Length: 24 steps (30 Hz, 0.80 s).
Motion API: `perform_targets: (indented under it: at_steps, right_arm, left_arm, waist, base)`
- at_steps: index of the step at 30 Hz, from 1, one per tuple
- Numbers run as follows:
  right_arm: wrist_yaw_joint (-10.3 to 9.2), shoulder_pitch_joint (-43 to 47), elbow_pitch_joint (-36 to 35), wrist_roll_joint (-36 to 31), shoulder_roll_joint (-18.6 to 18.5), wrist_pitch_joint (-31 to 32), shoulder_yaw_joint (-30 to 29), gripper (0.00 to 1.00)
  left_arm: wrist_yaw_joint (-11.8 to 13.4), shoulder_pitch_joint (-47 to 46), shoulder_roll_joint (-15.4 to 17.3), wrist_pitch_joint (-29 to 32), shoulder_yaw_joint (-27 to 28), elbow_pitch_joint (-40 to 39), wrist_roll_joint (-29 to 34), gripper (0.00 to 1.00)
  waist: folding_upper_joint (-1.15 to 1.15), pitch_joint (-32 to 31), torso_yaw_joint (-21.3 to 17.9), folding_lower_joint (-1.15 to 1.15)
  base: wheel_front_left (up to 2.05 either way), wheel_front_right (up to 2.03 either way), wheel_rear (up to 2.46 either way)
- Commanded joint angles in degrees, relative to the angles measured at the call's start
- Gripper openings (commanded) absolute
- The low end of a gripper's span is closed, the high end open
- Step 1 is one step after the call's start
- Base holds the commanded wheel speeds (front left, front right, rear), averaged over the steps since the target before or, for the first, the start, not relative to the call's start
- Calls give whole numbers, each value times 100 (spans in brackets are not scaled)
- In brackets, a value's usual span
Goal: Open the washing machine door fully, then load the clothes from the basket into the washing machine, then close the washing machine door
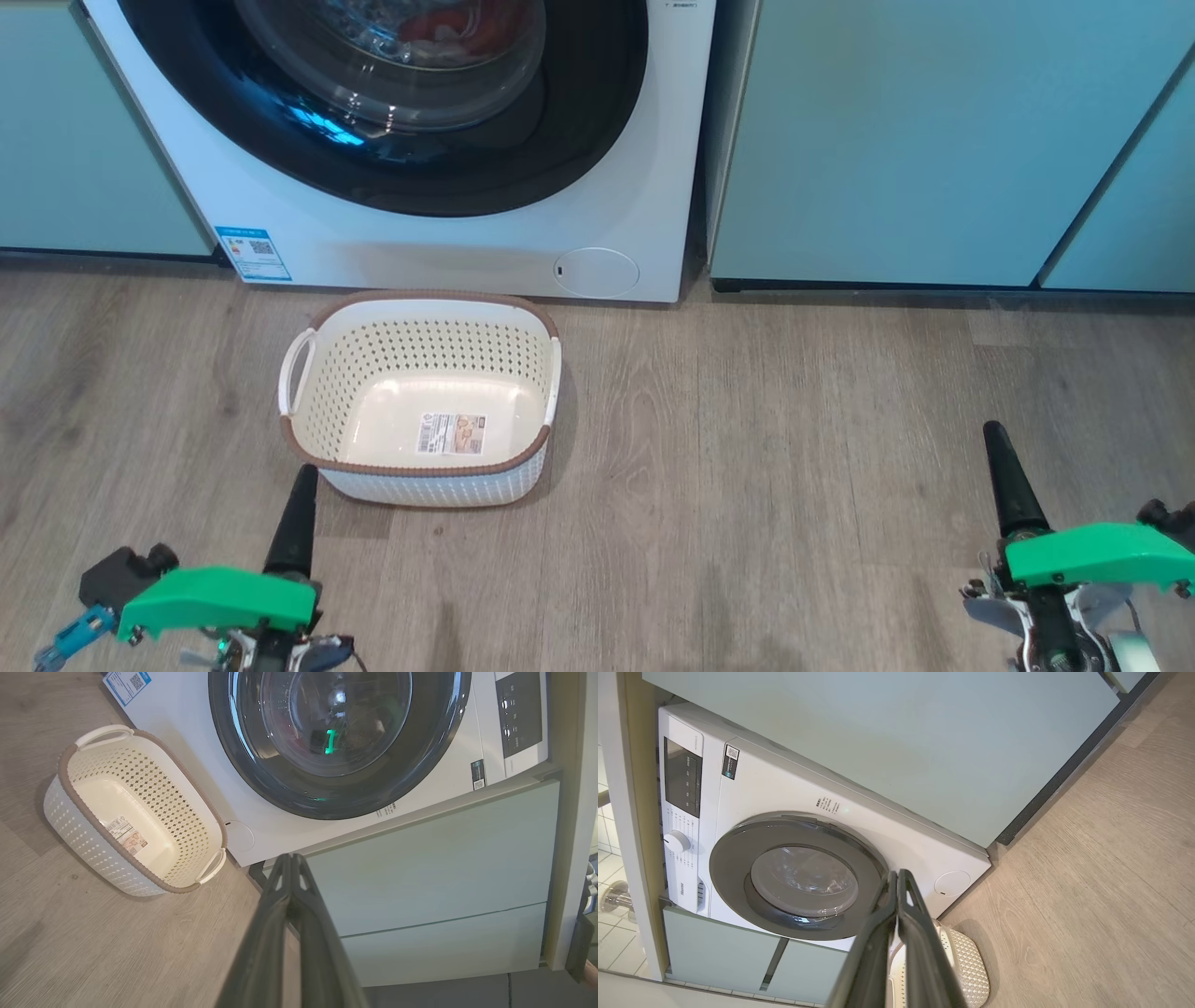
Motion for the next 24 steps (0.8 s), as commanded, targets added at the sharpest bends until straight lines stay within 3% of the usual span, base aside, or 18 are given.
perform_targets:
  at_steps: [1, 24]
  right_arm:
    - [0, -334, -231, 178, -50, 45, 63, 0]
    - [-1, -391, -315, 1639, -55, 431, 68, 0]
  left_arm:
    - [-56, -322, 56, 46, 158, -178, -164, 0]
    - [-142, -484, 72, 424, 330, -167, -1549, 0]
  waist:
    - [0, 2, -4, 0]
    - [0, 37, -67, 0]
  base:
    - [0, 0, 0]
    - [0, 0, 0]
